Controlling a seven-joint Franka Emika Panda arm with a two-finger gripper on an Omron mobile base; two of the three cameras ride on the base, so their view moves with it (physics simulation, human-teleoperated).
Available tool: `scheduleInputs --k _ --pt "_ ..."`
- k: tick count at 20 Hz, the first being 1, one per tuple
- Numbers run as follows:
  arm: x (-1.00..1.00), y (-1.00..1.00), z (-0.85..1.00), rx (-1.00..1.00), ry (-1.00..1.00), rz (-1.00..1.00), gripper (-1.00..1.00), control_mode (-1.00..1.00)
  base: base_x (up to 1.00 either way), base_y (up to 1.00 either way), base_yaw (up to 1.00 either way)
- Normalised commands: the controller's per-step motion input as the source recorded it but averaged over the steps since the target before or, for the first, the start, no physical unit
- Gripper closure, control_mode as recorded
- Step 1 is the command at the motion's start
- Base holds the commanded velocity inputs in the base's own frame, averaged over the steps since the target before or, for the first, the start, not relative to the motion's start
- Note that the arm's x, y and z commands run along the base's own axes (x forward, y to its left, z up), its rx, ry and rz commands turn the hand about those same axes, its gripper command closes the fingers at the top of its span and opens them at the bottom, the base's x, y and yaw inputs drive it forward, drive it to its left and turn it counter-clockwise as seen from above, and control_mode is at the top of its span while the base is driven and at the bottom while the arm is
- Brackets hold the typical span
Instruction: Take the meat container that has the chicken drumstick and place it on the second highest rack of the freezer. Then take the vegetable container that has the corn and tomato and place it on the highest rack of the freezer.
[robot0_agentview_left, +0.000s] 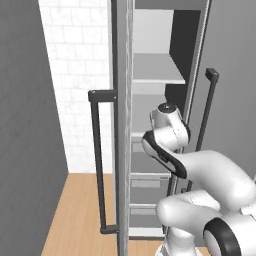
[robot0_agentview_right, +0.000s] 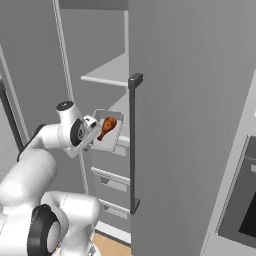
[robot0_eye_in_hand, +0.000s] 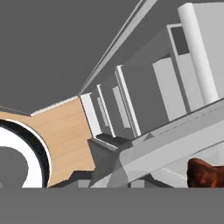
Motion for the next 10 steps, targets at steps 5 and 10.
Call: scheduleInputs --k 5,10 --pt "0.89 -0.05 -0.21 0.00 0.00 0.00 1.00 -1.00 0.00 0.00 0.00" --pt "0.77 0.00 -0.10 0.00 0.00 0.00 1.00 -1.00 0.00 0.00 0.00"
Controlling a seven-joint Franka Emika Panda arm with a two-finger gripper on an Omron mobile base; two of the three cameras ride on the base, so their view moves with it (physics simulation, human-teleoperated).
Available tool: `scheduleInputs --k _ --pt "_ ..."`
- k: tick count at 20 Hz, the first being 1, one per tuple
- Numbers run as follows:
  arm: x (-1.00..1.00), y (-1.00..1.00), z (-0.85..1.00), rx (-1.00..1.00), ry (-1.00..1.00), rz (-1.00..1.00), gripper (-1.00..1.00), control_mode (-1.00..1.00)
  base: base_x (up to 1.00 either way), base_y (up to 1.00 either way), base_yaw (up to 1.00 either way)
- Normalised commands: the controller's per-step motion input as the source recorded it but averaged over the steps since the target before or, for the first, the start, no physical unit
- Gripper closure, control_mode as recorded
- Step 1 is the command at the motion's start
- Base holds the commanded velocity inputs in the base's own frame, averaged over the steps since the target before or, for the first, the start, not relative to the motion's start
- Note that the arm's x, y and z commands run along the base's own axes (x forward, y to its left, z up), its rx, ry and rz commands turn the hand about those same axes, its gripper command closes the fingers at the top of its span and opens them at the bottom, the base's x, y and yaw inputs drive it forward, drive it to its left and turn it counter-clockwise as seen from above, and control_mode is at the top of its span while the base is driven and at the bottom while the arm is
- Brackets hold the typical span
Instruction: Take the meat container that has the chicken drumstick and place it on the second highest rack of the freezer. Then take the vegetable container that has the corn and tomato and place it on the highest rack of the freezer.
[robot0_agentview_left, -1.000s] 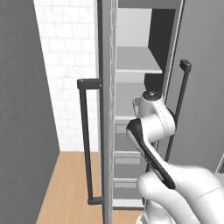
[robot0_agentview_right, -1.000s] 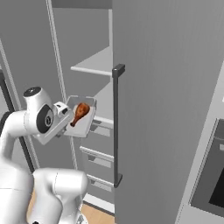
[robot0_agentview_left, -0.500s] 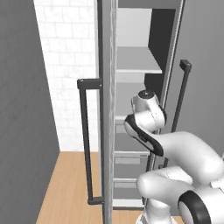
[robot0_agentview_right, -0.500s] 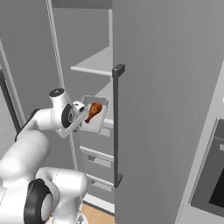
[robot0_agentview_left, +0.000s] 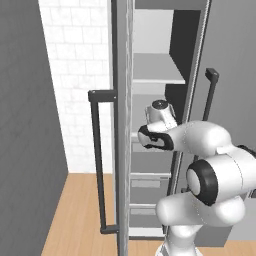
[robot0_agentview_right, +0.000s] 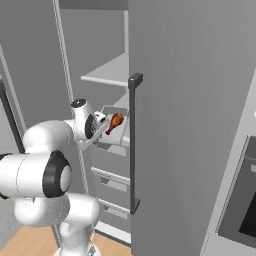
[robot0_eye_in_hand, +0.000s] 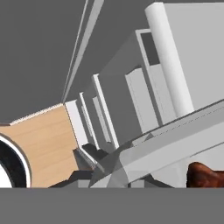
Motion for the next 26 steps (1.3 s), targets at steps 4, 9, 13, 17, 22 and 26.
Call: scheduleInputs --k 4,9,13,17,22,26 --pt "0.67 -0.17 -0.10 0.10 0.00 -0.01 1.00 -1.00 0.00 0.00 0.00" --pt "0.59 -0.09 -0.17 0.09 0.00 -0.05 1.00 -1.00 0.00 0.00 0.00" --pt "0.50 0.00 -0.25 0.00 0.00 -0.03 1.00 -1.00 0.00 0.00 0.00" --pt "0.66 -0.04 -0.30 0.00 0.00 0.00 1.00 -1.00 0.00 0.00 0.00" --pt "0.41 -0.12 -0.32 0.00 0.00 0.03 1.00 -1.00 0.00 0.00 0.00" --pt "0.54 -0.01 -0.25 0.00 -0.01 0.04 1.00 -1.00 0.00 0.00 0.00"
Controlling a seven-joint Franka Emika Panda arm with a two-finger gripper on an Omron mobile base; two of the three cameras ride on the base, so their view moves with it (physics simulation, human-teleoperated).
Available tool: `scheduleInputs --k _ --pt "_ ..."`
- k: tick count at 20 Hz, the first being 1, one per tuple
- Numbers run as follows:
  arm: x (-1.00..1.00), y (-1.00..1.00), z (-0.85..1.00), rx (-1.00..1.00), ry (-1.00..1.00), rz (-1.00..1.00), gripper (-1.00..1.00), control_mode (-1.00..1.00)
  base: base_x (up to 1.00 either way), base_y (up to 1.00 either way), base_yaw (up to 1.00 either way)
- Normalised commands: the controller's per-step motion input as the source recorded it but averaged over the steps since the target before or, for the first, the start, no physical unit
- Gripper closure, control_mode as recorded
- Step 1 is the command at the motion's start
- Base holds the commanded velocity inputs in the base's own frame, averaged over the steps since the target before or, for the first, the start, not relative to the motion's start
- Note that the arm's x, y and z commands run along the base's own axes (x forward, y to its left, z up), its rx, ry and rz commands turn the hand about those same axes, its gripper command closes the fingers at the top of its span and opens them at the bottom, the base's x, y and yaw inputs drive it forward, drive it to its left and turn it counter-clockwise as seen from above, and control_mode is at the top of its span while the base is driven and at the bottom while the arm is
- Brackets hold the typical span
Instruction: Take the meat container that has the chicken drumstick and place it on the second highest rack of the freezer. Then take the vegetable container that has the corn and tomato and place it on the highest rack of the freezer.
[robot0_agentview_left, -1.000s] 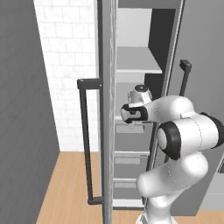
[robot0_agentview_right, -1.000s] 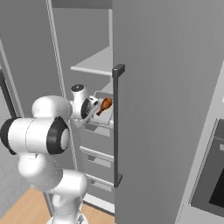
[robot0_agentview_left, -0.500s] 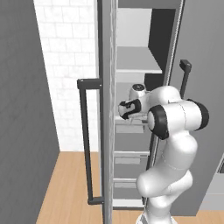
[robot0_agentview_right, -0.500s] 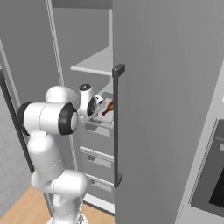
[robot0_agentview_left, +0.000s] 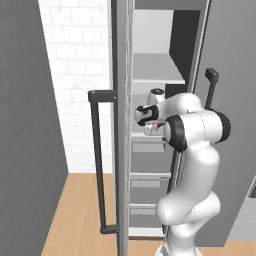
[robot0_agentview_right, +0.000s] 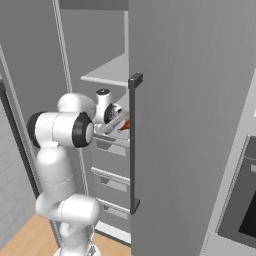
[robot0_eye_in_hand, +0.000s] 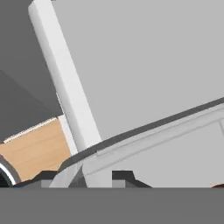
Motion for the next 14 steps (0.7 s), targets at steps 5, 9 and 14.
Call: scheduleInputs --k 5,9,14 --pt "0.47 0.00 -0.05 -0.01 -0.08 0.03 1.00 -1.00 0.00 0.00 0.00" --pt "0.36 0.00 -0.25 -0.06 -0.11 0.04 1.00 -1.00 0.00 0.00 0.00" --pt "0.27 0.00 -0.41 -0.07 -0.13 0.04 1.00 -1.00 0.00 0.00 0.00"
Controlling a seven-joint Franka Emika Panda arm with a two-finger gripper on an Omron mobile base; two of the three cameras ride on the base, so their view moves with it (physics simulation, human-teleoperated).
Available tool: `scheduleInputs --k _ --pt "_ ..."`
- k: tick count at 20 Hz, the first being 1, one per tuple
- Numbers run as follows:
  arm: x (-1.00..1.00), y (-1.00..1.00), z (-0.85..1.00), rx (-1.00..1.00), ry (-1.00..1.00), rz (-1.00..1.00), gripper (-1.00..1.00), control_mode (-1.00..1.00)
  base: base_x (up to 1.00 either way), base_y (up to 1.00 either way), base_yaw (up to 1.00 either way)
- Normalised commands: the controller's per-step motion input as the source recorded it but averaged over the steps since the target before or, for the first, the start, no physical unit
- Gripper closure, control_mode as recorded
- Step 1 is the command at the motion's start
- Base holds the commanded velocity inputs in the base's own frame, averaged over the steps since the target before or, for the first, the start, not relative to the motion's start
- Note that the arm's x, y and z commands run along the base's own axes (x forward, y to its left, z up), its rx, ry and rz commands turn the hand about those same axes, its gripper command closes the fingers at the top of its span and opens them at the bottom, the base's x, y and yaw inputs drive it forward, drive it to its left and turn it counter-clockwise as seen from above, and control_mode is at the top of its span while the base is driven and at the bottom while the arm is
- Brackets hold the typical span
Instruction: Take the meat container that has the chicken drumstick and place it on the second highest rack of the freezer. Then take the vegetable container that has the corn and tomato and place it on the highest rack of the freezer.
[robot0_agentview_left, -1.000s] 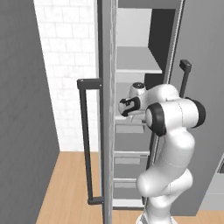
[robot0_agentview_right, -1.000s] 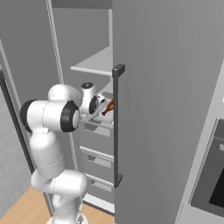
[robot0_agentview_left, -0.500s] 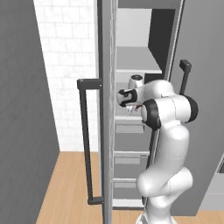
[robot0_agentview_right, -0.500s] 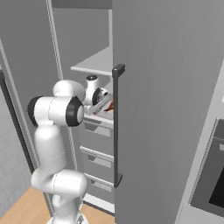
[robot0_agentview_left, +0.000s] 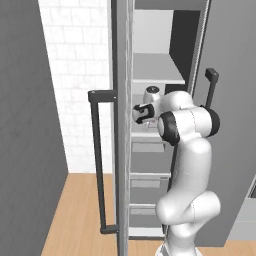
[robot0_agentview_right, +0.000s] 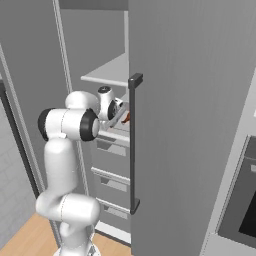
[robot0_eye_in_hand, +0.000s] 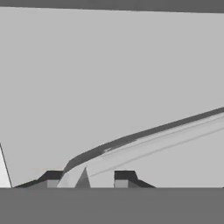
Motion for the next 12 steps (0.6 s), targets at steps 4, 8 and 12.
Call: scheduleInputs --k 4,8,12 --pt "0.00 0.00 -0.07 0.00 -0.01 0.01 1.00 -1.00 0.00 0.00 0.00" --pt "0.00 0.00 -0.07 0.00 -0.01 0.00 -1.00 -1.00 0.00 0.00 0.00" --pt "-0.01 0.00 -0.02 0.00 -0.11 0.00 -1.00 -1.00 0.00 0.00 0.00"
